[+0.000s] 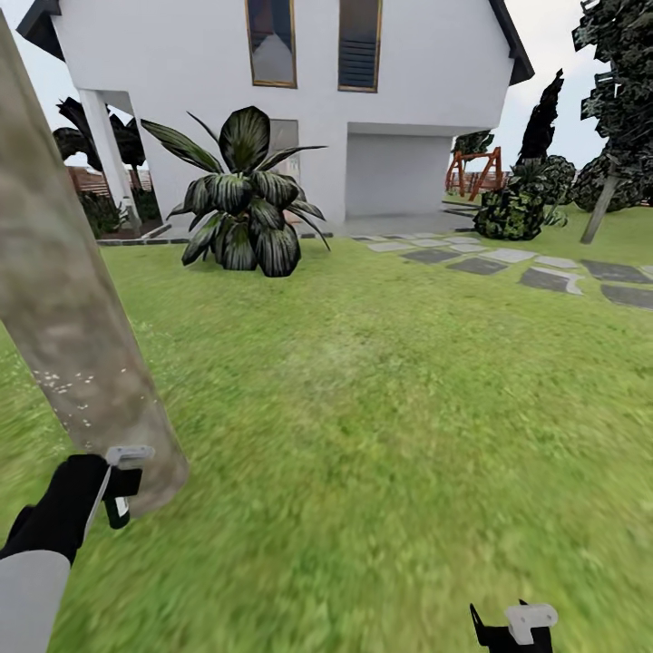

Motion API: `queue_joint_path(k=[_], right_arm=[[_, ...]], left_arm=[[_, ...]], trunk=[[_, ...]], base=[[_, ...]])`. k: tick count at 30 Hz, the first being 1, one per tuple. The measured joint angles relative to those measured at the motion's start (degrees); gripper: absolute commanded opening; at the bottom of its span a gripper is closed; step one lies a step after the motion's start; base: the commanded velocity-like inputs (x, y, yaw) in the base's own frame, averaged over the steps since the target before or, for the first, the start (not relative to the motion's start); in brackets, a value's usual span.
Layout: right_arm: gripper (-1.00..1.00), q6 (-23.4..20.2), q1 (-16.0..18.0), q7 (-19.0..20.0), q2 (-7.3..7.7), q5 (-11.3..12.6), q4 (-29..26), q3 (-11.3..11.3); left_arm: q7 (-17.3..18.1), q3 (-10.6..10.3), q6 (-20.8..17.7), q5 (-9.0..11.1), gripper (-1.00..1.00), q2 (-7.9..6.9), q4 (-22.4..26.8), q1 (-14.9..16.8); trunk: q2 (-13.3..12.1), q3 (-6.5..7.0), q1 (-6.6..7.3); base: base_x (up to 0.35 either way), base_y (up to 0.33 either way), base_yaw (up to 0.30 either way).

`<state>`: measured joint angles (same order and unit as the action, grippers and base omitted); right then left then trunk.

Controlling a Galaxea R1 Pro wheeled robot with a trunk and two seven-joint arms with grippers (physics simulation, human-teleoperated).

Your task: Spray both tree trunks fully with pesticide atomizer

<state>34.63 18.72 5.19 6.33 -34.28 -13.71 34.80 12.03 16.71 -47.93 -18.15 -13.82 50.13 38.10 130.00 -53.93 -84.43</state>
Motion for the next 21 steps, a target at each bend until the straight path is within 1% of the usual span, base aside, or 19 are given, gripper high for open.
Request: queue_joint_path(k=[2, 4, 6, 7, 8, 9, 11, 14, 17, 19, 21], right_arm=[[1.0, 0.0, 0.0, 0.0, 0.0, 0.0, 0.0, 0.0], [1.0, 0.0, 0.0, 0.0, -0.04, 0.0, 0.0, 0.0], [1.0, 0.0, 0.0, 0.0, -0.06, 0.01, 0.0, 0.01], [1.0, 0.0, 0.0, -0.02, -0.06, 0.0, 0.0, 0.0], [1.0, 0.0, 0.0, -0.01, -0.05, 0.01, 0.0, 0.01], [1.0, 0.0, 0.0, 0.0, -0.07, 0.0, 0.0, 0.0], [1.0, 0.0, 0.0, 0.0, -0.06, 0.01, 0.0, 0.01], [1.0, 0.0, 0.0, 0.0, -0.08, 0.0, 0.0, 0.01], [1.0, 0.0, 0.0, -0.01, -0.08, 0.0, 0.0, 0.0], [1.0, 0.0, 0.0, 0.0, -0.06, 0.0, 0.0, 0.0], [1.0, 0.0, 0.0, -0.01, -0.06, 0.0, 0.0, 0.0]], left_arm=[[0.0, 0.25, 0.74, 0.09, -1.0, -0.05, -0.16, -1.04], [-0.14, 0.4, 1.16, 0.04, -1.0, -0.05, -0.2, -1.89], [-0.82, 2.47, 1.32, -0.09, -1.0, 0.01, -0.2, -2.65], [-2.05, 4.99, 1.99, -0.39, -1.0, 0.25, -0.2, -2.89], [-3.9, 7.03, 5.35, -0.32, -1.0, 0.49, -0.27, -3.26], [-5.93, 7.79, 8.29, -0.07, -1.0, 0.83, -0.29, -4.1], [-7.98, 8.13, 9.59, 0.27, -1.0, 1.49, -0.31, -4.57], [-8.76, 8.23, 10.06, 0.52, -1.0, 1.8, -0.3, -4.77], [-8.8, 8.24, 10.11, 0.81, -1.0, 2.12, -0.27, -4.79], [-8.85, 8.23, 10.23, 0.92, -1.0, 3.71, -0.04, -4.8], [-8.87, 8.24, 10.22, 0.49, -1.0, 4.27, 0.07, -4.8]], trunk=[[0.0, 0.0, 0.0], [0.0, 0.0, 0.0], [0.0, 0.0, 0.0], [0.0, 0.0, 0.0], [0.0, 0.0, 0.0], [0.0, 0.0, 0.0], [0.0, 0.0, 0.0], [0.0, 0.0, 0.0], [0.0, 0.0, 0.0], [0.0, 0.0, 0.0], [0.0, 0.0, 0.0]], base=[[0.005, -0.007, 0.098], [0.001, -0.001, 0.245], [0.0, 0.0, 0.269], [0.0, 0.0, 0.276], [0.0, 0.0, 0.277], [0.0, 0.0, 0.277], [0.0, 0.0, 0.277], [0.0, 0.0, 0.258], [0.078, -0.05, 0.121], [0.21, -0.164, 0.02], [0.232, -0.179, 0.005]])
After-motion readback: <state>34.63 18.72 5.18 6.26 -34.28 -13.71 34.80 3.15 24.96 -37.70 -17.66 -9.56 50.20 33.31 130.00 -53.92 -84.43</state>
